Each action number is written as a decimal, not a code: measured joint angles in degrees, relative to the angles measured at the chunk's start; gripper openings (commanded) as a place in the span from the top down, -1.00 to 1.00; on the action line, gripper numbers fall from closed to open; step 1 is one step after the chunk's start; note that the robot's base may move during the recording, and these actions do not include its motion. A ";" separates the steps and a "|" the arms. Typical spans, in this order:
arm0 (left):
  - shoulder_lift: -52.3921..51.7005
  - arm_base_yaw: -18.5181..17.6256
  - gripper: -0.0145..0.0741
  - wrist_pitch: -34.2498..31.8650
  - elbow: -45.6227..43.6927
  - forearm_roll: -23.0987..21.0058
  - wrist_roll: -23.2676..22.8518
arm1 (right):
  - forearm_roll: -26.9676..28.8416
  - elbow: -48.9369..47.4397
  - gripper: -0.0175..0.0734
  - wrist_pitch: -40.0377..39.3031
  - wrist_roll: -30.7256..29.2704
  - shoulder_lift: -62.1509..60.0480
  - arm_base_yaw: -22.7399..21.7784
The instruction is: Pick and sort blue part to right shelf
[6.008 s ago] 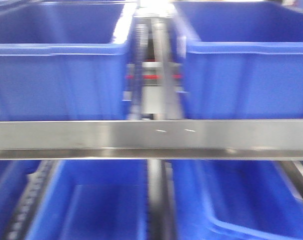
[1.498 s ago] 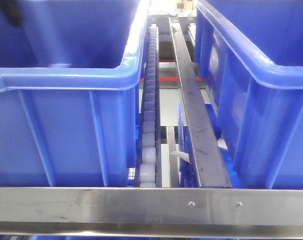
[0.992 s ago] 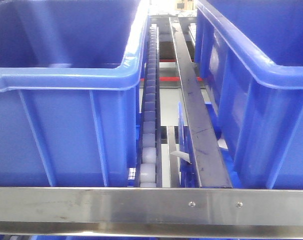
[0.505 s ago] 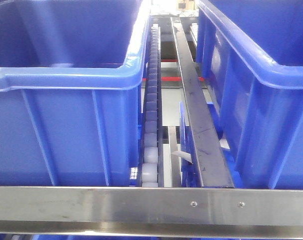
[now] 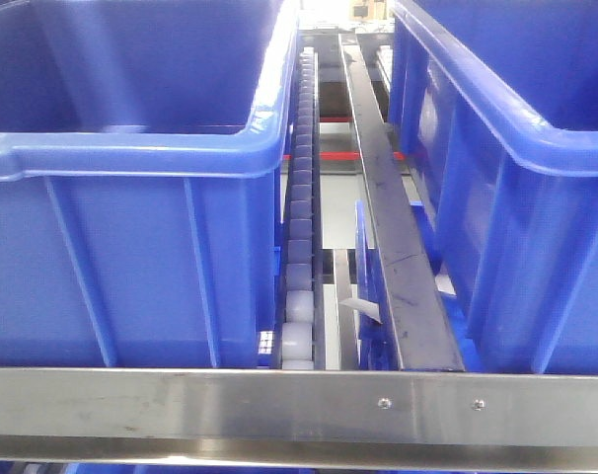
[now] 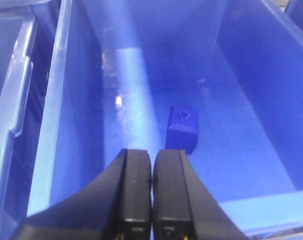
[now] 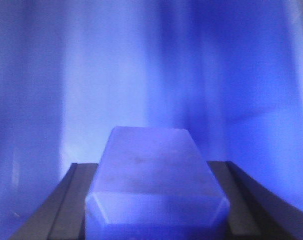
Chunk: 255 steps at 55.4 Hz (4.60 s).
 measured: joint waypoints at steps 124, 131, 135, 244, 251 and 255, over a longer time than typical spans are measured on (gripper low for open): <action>-28.33 0.00 0.40 7.50 8.83 4.75 0.00 | 23.46 21.20 0.52 -18.87 -27.98 -19.83 -13.97; -28.33 0.00 0.40 7.50 8.83 4.80 0.00 | 23.62 27.43 0.52 -19.53 -27.98 -35.24 -13.97; -28.33 0.00 0.40 7.50 8.83 4.80 0.00 | 23.62 30.53 0.52 -19.77 -27.98 -43.44 -13.97; -29.96 16.02 0.40 -33.03 37.76 -16.41 14.78 | 23.84 36.10 0.52 -19.19 -28.08 -59.17 -13.97; -29.96 16.02 0.40 -33.47 37.76 -16.41 14.82 | 23.84 36.10 0.52 -19.19 -28.08 -59.17 -13.97; -29.96 16.02 0.40 -33.15 37.76 -16.41 14.92 | 23.84 36.10 0.52 -19.19 -28.08 -59.17 -13.97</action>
